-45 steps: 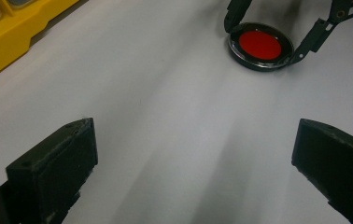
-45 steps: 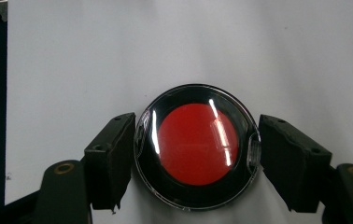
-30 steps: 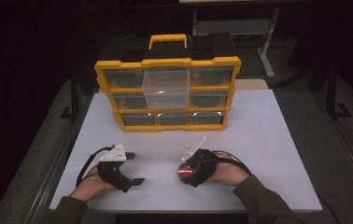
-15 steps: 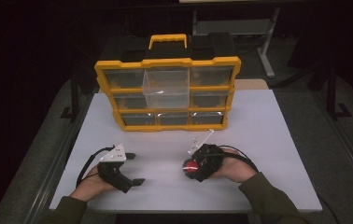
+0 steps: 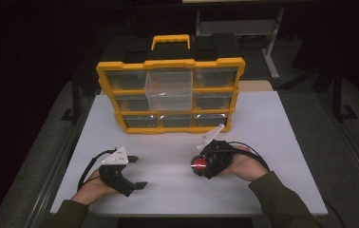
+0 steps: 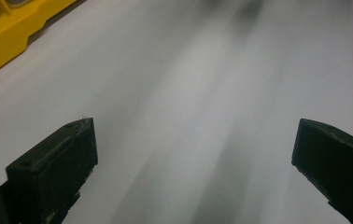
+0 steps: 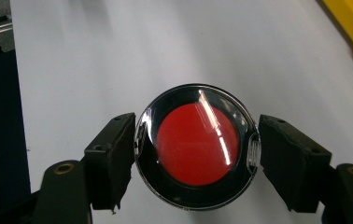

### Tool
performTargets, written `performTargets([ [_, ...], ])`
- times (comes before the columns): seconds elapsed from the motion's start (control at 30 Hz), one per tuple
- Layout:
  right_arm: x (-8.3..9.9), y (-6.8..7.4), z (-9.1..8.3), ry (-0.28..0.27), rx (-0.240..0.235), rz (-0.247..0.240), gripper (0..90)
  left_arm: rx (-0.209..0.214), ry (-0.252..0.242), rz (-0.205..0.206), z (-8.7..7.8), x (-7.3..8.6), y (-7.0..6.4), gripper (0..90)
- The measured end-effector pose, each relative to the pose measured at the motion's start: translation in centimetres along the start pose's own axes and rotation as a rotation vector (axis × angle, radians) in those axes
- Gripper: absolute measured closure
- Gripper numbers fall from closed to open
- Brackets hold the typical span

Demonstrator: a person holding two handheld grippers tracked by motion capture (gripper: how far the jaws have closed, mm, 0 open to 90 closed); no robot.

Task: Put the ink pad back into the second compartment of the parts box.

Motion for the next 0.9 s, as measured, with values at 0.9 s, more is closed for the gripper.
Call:
performTargets([
  [0.9,-2.2,-1.7,-4.1,-0.004,0.012,0.025,28.8,0.007,0.008,-0.011,0.1,0.0,-0.1,0.0],
])
Point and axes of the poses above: each handheld gripper's, and its own axes: z roughly forward along the jaws, x roughly out of its underside, y roughly to its left, the point moved 4 cm from there along z, roughly forward along the jaws, and after that the axes turned 5 degrees about z, right-handed, at the moved point
